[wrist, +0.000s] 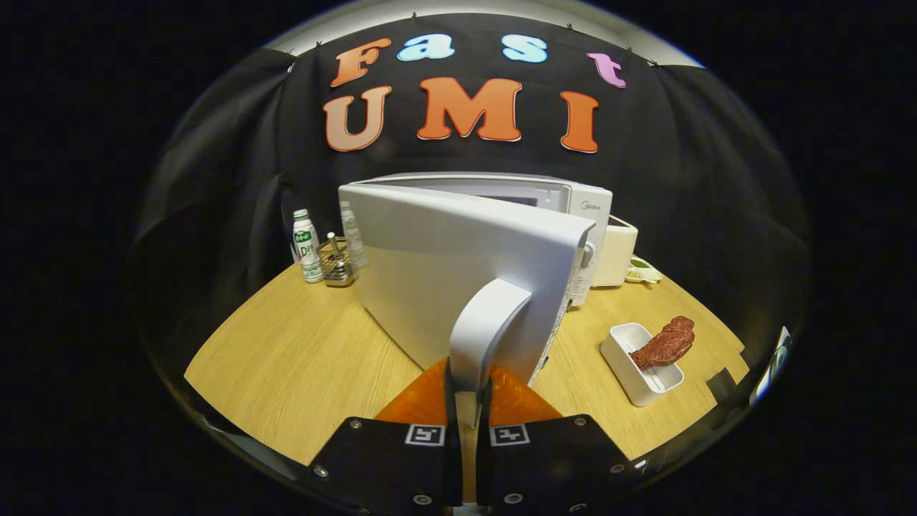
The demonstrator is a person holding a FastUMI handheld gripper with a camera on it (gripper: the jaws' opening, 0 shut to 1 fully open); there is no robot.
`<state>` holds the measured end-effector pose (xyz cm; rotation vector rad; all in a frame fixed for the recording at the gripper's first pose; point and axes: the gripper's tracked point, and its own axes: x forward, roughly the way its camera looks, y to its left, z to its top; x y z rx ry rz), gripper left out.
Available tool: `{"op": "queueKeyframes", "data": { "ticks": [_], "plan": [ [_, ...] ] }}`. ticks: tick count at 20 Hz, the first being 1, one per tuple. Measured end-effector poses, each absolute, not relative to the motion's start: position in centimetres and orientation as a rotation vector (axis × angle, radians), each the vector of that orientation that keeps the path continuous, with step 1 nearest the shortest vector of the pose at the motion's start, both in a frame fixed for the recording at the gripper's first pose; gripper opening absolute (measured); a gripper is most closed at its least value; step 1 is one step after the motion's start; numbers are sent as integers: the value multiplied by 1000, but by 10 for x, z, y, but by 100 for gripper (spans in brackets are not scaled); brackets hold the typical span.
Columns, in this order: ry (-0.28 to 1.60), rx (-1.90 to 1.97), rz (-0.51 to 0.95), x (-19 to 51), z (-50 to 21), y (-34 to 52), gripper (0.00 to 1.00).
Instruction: Open the microwave, put the food inside, and close the microwave door.
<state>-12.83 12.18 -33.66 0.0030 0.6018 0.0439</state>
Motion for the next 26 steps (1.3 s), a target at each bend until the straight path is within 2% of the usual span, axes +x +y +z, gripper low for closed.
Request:
{"op": "queueKeyframes", "data": {
  "ticks": [9, 14, 19, 22, 26],
  "plan": [
    [642, -71, 273, -179, -324, 219, 7],
    [653, -122, 425, -217, -309, 247, 7],
    [654, -141, 552, -239, -291, 238, 5],
    [671, -122, 536, -237, -277, 195, 5],
    [678, -68, 388, -205, -270, 111, 4]
  ]
}}
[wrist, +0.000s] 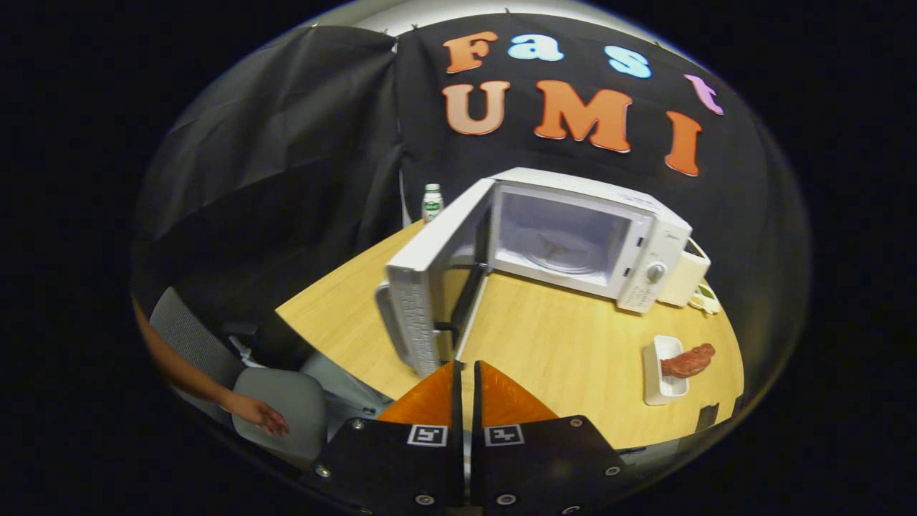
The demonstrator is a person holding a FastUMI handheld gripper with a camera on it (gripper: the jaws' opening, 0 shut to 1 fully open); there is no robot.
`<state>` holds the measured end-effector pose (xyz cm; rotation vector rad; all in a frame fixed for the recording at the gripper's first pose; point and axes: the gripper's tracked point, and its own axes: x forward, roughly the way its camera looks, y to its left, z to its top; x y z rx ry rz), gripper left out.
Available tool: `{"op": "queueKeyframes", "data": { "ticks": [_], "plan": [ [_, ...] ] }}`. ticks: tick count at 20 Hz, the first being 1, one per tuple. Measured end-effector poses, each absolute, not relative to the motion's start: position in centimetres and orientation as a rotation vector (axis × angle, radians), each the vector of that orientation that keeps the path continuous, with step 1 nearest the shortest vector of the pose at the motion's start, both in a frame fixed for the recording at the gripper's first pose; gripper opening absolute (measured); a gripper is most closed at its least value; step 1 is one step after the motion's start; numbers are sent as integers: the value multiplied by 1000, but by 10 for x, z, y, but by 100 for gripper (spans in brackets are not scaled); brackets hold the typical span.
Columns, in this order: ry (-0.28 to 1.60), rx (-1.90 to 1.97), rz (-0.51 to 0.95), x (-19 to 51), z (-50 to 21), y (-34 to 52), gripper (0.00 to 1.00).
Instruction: Open the microwave, put the food inside, and close the microwave door.
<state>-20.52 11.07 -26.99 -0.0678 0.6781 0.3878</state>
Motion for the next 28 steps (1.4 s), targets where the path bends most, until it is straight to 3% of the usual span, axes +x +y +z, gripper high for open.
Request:
{"op": "queueKeyframes", "data": {
  "ticks": [4, 6, 8, 9, 15, 17, 28],
  "plan": [
    [662, -57, 241, -162, -271, 32, 6],
    [660, -62, 201, -144, -273, -4, 12],
    [686, -62, 190, -130, -282, -32, 24],
    [706, -55, 199, -125, -286, -42, 36],
    [841, -14, 273, -102, -315, -95, 86],
    [868, -1, 287, -91, -319, -112, 95],
    [1151, 119, 373, -55, -375, -200, 98]
  ]
}}
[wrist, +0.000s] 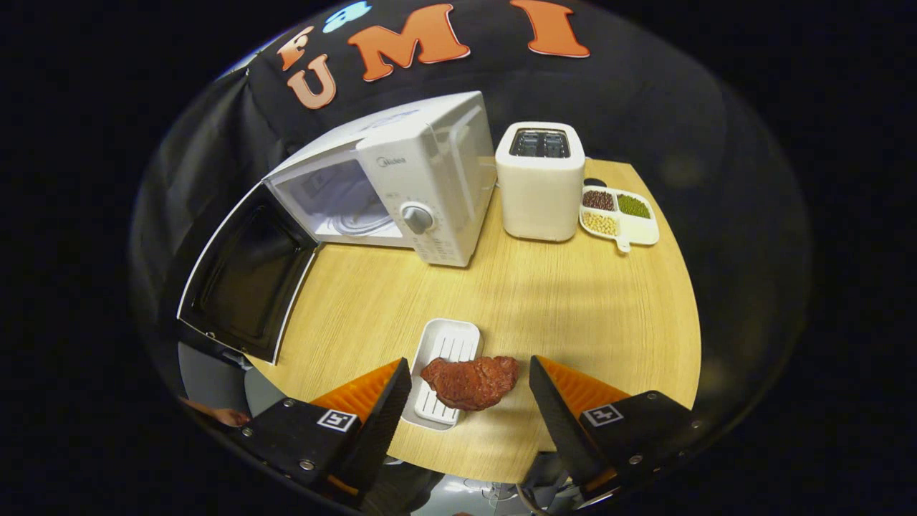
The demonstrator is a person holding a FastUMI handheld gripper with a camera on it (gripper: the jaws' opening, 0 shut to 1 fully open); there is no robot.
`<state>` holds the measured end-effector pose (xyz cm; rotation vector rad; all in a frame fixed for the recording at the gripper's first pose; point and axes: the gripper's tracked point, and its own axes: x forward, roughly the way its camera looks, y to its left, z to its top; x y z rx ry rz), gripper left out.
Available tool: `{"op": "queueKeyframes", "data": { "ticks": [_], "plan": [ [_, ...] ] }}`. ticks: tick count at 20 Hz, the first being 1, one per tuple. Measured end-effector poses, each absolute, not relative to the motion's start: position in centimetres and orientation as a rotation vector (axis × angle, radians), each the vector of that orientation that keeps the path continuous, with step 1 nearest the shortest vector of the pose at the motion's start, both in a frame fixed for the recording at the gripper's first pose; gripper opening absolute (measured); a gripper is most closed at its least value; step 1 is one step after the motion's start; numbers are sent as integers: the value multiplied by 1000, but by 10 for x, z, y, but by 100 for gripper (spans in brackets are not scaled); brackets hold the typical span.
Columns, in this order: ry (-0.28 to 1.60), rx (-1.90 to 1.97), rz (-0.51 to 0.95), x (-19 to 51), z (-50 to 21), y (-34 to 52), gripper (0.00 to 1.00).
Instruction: Open the microwave, put the food inside, and close the microwave door.
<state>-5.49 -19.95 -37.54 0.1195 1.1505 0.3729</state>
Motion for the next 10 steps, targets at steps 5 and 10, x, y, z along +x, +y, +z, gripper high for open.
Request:
{"op": "queueKeyframes", "data": {
  "ticks": [5, 10],
  "plan": [
    [1337, 245, 479, -69, -412, -206, 91],
    [1473, 422, 531, -73, -430, -199, 80]
  ]
}}
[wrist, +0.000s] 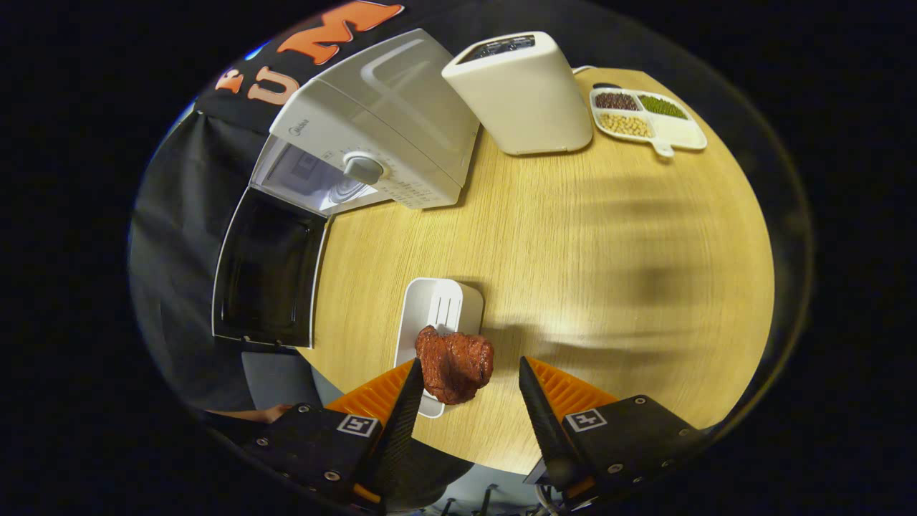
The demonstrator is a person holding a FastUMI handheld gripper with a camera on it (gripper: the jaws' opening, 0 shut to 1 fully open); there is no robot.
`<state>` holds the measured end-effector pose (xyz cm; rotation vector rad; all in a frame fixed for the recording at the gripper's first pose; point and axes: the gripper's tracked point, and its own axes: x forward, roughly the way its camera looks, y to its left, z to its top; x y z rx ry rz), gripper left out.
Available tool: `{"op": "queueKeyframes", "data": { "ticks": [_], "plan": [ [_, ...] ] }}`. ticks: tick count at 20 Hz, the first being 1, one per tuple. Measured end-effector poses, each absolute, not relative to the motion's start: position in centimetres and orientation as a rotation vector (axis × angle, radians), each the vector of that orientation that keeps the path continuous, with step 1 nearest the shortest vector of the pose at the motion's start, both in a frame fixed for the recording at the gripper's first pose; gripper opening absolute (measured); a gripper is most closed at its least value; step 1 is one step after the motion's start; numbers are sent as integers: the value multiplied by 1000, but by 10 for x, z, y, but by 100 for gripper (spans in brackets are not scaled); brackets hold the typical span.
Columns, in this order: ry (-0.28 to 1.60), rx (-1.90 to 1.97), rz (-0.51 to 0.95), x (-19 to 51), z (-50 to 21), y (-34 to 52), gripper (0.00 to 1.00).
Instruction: Open the microwave, put the food inside, and close the microwave door.
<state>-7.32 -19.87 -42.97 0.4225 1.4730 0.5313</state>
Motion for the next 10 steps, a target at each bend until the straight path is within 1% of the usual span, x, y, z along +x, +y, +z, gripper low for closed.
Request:
{"op": "queueKeyframes", "data": {
  "ticks": [2, 3, 4, 5, 6, 8, 9, 10],
  "plan": [
    [1487, 489, 554, -74, -431, -191, 70],
    [1489, 512, 552, -74, -431, -189, 58],
    [1492, 511, 542, -73, -434, -191, 49],
    [1487, 524, 535, -72, -433, -192, 37],
    [1473, 554, 532, -69, -433, -189, 31],
    [1433, 631, 538, -67, -420, -183, 23],
    [1411, 661, 540, -66, -414, -179, 16],
    [1397, 661, 531, -67, -411, -179, 13]
  ]
}}
